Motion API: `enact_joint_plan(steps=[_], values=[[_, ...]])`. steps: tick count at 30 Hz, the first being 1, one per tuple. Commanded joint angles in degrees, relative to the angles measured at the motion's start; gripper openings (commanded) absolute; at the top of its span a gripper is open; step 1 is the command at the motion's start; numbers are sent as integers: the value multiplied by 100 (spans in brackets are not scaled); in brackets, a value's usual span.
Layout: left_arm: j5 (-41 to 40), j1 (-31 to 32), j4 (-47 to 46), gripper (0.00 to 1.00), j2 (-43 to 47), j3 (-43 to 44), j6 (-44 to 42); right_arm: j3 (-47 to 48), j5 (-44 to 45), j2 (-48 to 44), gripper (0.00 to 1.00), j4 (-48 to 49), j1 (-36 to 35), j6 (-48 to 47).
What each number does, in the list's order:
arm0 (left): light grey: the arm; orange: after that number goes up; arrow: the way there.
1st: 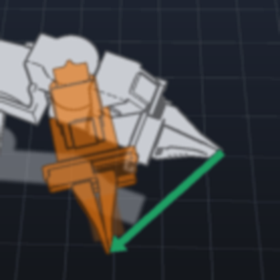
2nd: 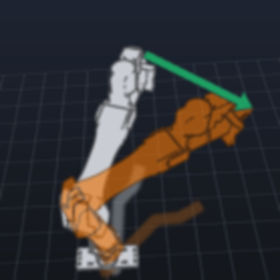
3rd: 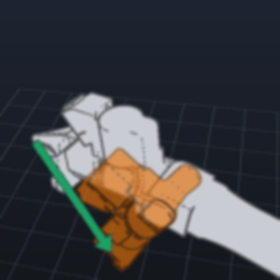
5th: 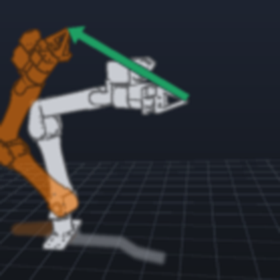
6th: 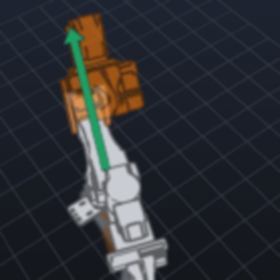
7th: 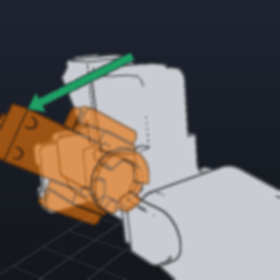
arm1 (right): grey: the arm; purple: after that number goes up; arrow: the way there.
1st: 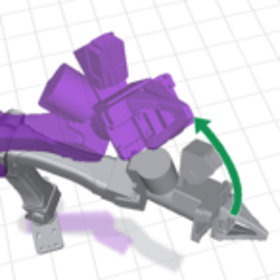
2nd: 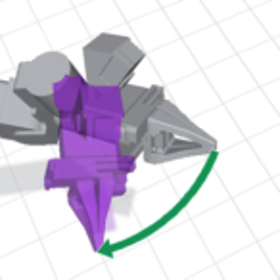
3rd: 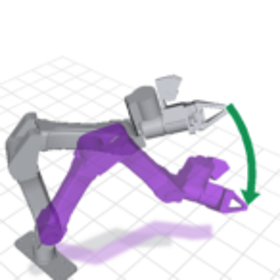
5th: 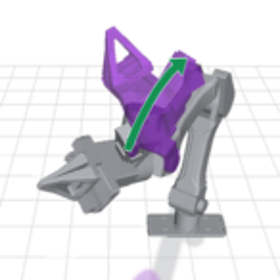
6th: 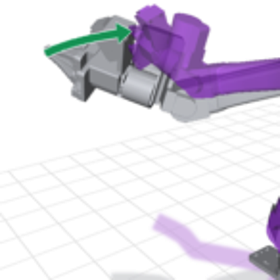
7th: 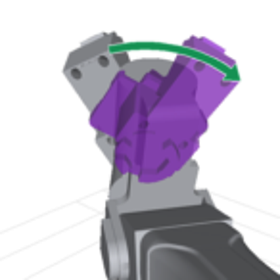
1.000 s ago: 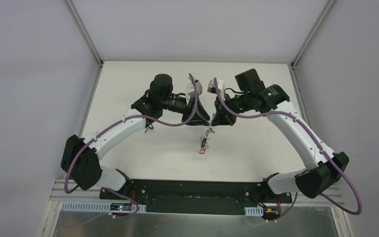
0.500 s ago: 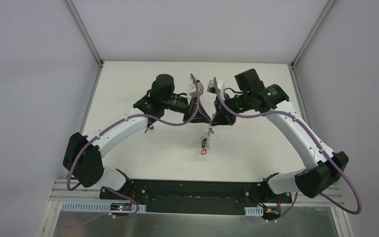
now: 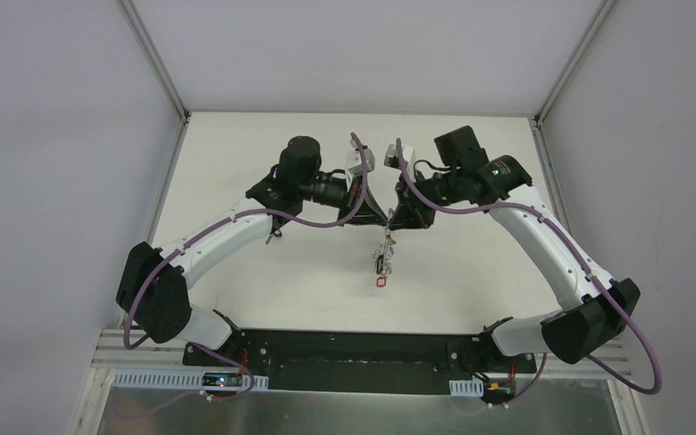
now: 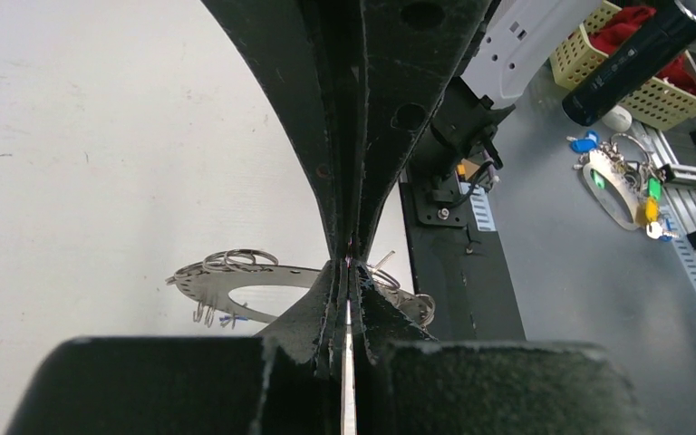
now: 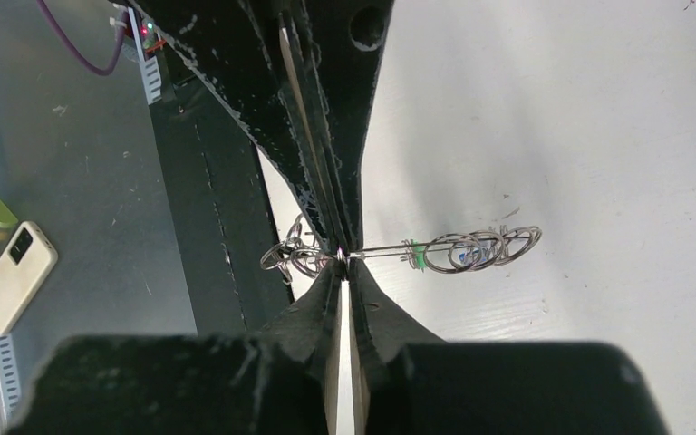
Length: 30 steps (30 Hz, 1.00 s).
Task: Put the keys on the keyring
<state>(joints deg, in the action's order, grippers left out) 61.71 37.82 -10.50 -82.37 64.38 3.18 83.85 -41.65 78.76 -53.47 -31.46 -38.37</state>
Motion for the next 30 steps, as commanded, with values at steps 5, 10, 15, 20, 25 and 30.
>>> enact_joint_plan(steps=[5,10,15,20,25,30], values=[[67,54,-1192,0,198,-142,1331,-422,-1103,-721,28,897,711,532],[-22,50,-1964,0,246,-291,2037,-810,-1709,-1119,44,1198,1077,706],[-193,50,-2696,0,209,-400,2779,-1253,-2213,-1337,51,1661,1276,997],[-374,50,-3314,0,157,-480,3408,-1448,-2453,-1380,53,2048,1376,1269],[-492,50,-3677,0,151,-588,3773,-1420,-2621,-1331,47,2267,1423,1435],[-558,50,-3906,0,151,-697,3927,-1400,-2650,-1279,41,2480,1465,1616]])
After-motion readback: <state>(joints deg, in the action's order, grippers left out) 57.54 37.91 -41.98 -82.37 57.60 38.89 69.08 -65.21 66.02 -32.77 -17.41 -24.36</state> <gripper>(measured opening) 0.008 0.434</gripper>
